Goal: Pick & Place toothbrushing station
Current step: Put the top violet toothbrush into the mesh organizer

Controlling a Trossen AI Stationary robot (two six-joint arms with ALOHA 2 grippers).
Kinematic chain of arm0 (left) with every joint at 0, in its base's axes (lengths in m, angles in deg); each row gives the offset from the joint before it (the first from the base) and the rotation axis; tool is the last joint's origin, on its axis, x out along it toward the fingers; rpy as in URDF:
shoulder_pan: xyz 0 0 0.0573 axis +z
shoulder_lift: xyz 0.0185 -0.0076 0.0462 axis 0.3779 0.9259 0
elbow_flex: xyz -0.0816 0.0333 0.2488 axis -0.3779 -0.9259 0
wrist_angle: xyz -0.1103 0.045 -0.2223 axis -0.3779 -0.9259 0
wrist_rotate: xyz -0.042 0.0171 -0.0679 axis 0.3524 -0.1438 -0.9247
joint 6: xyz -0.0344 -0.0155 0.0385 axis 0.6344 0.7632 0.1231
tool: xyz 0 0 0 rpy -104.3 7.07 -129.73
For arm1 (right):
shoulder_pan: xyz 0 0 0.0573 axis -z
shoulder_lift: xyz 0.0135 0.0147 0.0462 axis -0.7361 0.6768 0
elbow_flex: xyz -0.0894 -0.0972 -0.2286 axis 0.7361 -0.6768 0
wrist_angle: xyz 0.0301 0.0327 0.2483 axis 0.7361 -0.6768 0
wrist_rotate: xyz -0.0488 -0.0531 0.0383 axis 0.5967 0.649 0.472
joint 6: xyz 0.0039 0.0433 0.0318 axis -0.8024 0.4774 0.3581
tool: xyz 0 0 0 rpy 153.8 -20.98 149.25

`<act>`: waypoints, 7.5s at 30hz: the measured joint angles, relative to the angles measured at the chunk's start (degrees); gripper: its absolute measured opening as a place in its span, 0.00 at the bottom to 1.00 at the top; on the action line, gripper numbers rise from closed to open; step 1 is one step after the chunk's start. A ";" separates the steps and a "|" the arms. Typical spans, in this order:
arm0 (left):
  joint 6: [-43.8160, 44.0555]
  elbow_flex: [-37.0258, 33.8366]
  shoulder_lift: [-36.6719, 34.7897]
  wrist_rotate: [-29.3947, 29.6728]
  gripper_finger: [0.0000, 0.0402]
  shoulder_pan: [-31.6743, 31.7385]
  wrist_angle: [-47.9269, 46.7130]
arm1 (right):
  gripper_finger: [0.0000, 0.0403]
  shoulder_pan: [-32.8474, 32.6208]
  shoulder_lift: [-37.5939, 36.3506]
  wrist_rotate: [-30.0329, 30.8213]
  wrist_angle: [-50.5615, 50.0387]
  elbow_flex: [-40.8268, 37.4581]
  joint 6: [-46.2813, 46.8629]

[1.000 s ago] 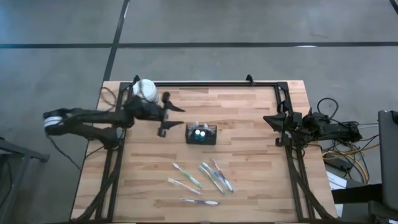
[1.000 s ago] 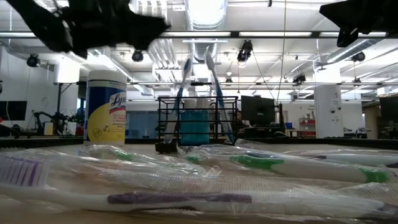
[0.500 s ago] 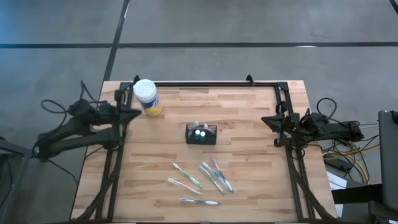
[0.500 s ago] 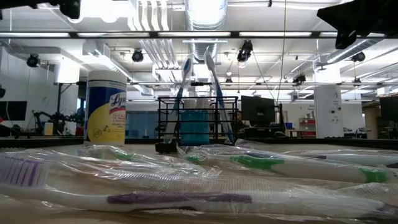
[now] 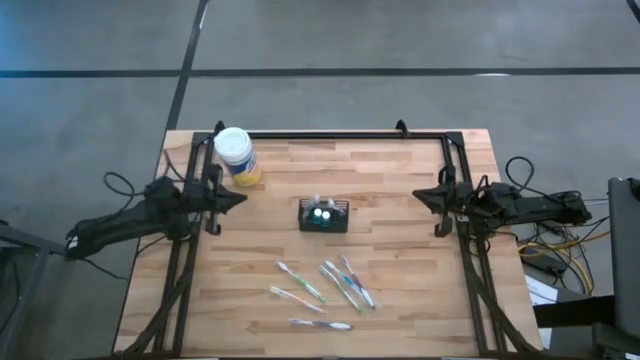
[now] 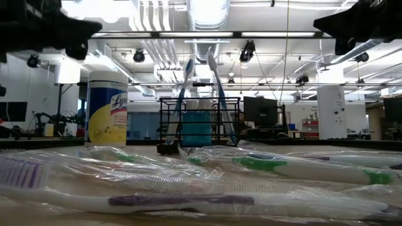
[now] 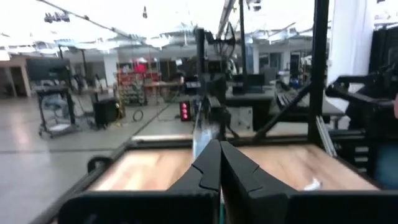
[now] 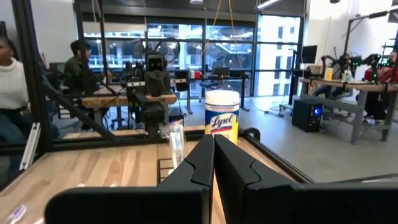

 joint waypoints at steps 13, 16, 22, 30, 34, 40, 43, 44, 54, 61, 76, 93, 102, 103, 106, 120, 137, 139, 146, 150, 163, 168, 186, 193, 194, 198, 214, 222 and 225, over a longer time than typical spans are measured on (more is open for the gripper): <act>0.54 -6.46 0.12 -0.75 0.01 0.00 5.38 | 0.02 -0.32 6.85 -0.34 -0.44 2.11 3.09; 1.23 -6.29 0.13 -0.90 0.02 0.00 4.82 | 0.02 -1.66 12.42 -1.90 -2.60 6.88 4.16; 2.24 -5.78 0.11 -0.88 0.02 0.00 4.99 | 0.02 -4.51 29.67 -0.79 -25.33 23.93 12.72; 2.26 -5.72 0.11 -0.86 0.02 0.00 4.97 | 0.02 -9.38 56.59 0.30 -43.12 41.64 25.26; 2.55 -5.74 0.11 -0.86 0.02 0.00 4.96 | 0.02 -10.68 67.39 -2.90 -43.61 46.77 28.95; 2.48 -5.77 0.11 -1.13 0.02 0.01 3.58 | 0.09 -10.97 81.92 -12.00 -43.55 53.19 34.17; 2.11 -5.83 0.12 -1.16 0.02 0.00 2.84 | 0.17 -11.12 88.51 -13.97 -43.78 56.01 35.36; 2.02 -5.86 0.11 -1.18 0.02 0.00 2.67 | 0.20 -11.18 90.49 -15.34 -43.94 56.90 35.39; 0.71 -6.33 0.13 -1.18 0.02 0.01 1.45 | 0.45 -11.72 100.52 -21.56 -43.95 62.88 37.03; 0.67 -6.33 0.21 -1.19 0.02 0.02 1.14 | 0.49 -12.69 105.39 -22.99 -45.19 63.38 42.52; 0.69 -6.35 0.22 -1.21 0.02 0.02 1.08 | 0.33 -13.18 106.91 -20.39 -47.79 63.57 39.47; 1.02 -6.05 0.19 -2.47 0.02 0.00 2.25 | 0.05 -13.16 95.79 -10.93 -51.49 63.08 36.21; 3.46 -3.06 0.82 1.75 0.02 0.00 4.38 | 0.05 -13.11 80.46 -1.21 -43.95 63.02 23.75; 3.59 -2.46 1.19 1.55 0.02 0.00 4.39 | 0.05 -13.10 78.89 -1.16 -41.29 62.86 21.50; 3.87 -0.35 3.02 0.34 0.03 -0.37 4.38 | 0.05 -12.73 75.30 -1.43 -31.82 61.76 15.19; 1.05 10.72 18.80 -7.04 0.46 -6.85 15.96 | 0.04 -10.11 75.12 -8.37 -9.12 59.17 -2.28; -3.03 27.71 44.05 -6.41 0.53 -7.93 16.23 | 0.04 -1.22 77.34 -15.28 0.24 59.39 -5.39; -4.07 29.40 46.37 -6.52 0.53 -7.93 16.08 | 0.04 -0.45 77.36 -15.28 0.01 59.39 -5.43; -5.65 35.76 51.26 -7.06 0.53 -7.93 16.16 | 0.04 0.17 77.36 -15.33 0.20 59.39 -6.46; -5.73 38.90 54.23 -7.03 0.53 -8.24 15.19 | 0.04 0.59 77.36 -15.12 0.53 59.39 -6.78; -6.33 44.66 60.04 -10.42 0.53 -9.53 15.54 | 0.04 1.52 77.23 -15.72 2.44 59.41 -7.08; -6.49 45.17 60.22 -11.06 0.53 -9.85 15.63 | 0.04 1.70 77.27 -15.33 2.49 59.43 -7.36; -8.42 46.70 60.98 -10.85 0.41 -10.74 15.72 | 0.04 3.72 77.60 -15.30 2.93 59.43 -7.01; -10.18 46.70 60.98 -10.43 0.20 -10.70 15.80 | 0.04 3.69 77.60 -15.65 2.84 59.43 -7.38; -10.18 46.70 60.98 -10.40 0.16 -10.67 15.82 | 0.04 3.69 77.60 -15.72 2.84 59.43 -7.38; -10.45 46.70 60.98 -10.36 0.05 -10.66 15.92 | 0.04 3.65 77.60 -15.74 2.94 59.41 -8.07; -12.58 46.67 53.15 -10.57 0.05 -10.84 8.12 | 0.35 4.01 72.12 -15.90 0.54 59.39 -6.89; -13.25 46.27 38.27 -1.58 0.05 -10.88 -8.66 | 0.38 3.39 60.98 -12.90 -11.91 58.75 -5.63; -13.38 46.17 32.94 1.51 0.05 -10.88 -14.90 | 0.28 2.93 56.23 -12.92 -12.52 56.42 -5.50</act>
